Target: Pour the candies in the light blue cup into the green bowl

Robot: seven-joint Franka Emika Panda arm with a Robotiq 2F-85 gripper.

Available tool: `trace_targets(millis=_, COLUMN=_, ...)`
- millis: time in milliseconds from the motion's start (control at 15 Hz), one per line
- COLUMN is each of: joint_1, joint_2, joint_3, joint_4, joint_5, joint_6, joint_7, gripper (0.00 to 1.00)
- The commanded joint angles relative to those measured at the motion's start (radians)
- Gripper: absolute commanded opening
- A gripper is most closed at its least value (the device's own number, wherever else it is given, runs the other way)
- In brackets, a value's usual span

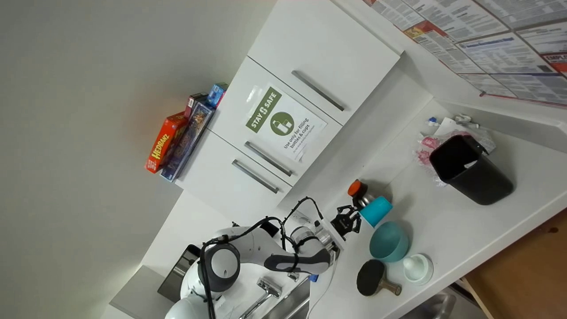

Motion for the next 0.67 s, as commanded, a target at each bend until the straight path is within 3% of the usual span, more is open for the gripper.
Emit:
trace_targets(millis=0, joint_1=0.023, joint_2=-0.042, joint_3=0.027, joint_4=-0.094, joint_5=-0.070, joint_6=-0.151, joint_7=0.078, gripper=0.01)
trace_targets(millis=267, joint_1=0.033, joint_2=-0.046, joint_3=0.054, joint_4=-0.167, joint_5=-0.083, joint_6=-0.321, joint_7=0.127, gripper=0.01)
trace_targets(millis=600, joint_1=0.028, joint_2=-0.024, joint_3=0.067, joint_4=-0.200, joint_5=-0.077, joint_6=-0.443, joint_7=0.147, gripper=0.01)
